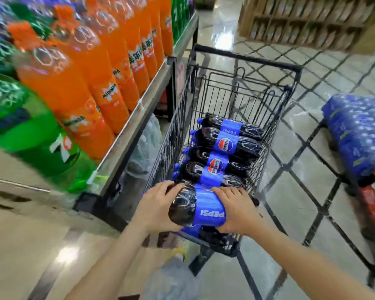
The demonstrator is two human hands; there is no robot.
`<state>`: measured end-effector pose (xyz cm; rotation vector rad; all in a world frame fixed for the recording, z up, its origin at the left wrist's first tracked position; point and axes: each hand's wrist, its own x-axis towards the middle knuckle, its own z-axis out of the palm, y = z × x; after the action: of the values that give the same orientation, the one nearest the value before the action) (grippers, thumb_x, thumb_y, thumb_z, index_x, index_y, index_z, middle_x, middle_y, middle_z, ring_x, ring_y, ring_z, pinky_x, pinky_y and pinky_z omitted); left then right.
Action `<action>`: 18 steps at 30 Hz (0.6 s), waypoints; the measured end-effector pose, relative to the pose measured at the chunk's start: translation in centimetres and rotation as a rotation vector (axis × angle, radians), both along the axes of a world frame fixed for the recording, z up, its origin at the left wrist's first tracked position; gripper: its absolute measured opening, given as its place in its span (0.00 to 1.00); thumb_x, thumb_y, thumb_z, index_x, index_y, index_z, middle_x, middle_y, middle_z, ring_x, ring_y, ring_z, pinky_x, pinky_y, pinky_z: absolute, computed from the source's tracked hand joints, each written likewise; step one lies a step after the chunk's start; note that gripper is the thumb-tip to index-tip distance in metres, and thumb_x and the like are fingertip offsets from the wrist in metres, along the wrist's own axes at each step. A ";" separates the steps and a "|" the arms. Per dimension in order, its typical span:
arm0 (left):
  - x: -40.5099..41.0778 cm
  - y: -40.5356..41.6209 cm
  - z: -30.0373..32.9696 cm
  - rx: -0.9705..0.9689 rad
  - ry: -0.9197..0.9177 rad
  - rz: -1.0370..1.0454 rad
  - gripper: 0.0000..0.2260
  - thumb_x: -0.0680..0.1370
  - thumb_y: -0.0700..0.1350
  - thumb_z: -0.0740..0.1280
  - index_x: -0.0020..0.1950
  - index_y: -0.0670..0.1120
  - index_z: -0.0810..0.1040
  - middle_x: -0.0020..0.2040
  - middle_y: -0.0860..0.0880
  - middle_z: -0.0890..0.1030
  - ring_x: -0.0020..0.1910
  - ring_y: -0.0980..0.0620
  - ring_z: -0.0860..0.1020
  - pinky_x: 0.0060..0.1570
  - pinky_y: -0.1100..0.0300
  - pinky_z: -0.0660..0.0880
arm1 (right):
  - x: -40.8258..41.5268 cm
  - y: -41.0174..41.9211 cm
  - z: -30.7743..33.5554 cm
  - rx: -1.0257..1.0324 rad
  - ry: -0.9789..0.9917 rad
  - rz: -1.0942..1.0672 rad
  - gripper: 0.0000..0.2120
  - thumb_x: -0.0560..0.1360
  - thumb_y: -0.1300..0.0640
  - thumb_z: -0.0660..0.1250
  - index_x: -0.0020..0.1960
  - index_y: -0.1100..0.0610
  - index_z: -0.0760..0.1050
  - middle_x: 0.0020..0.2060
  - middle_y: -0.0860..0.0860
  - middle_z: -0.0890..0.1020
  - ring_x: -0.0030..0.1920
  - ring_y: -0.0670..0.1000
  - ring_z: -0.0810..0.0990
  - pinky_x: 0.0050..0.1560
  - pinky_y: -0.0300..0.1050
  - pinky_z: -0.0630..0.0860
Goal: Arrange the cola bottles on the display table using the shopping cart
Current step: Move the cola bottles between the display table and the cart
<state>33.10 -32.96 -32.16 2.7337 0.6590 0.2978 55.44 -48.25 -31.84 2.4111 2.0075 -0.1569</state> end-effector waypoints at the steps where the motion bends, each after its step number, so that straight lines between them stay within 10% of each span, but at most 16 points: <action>1: -1.0 -0.9 0.3 0.010 0.012 -0.001 0.47 0.55 0.67 0.73 0.70 0.48 0.72 0.61 0.44 0.76 0.59 0.43 0.77 0.57 0.52 0.76 | -0.9 -0.9 0.1 -0.003 0.013 0.004 0.50 0.44 0.33 0.68 0.62 0.55 0.72 0.50 0.51 0.80 0.45 0.56 0.80 0.45 0.52 0.77; 18: -17.6 -8.6 -0.5 -0.073 0.149 0.138 0.46 0.56 0.66 0.71 0.71 0.50 0.70 0.61 0.47 0.76 0.55 0.46 0.78 0.53 0.55 0.76 | -16.0 -5.3 -2.7 -0.120 0.199 0.116 0.52 0.43 0.31 0.69 0.64 0.51 0.68 0.49 0.46 0.80 0.45 0.51 0.81 0.45 0.49 0.78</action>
<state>15.48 -41.55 -32.66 2.6639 0.8830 0.0986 39.44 -53.51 -34.57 2.2800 2.1413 -0.5204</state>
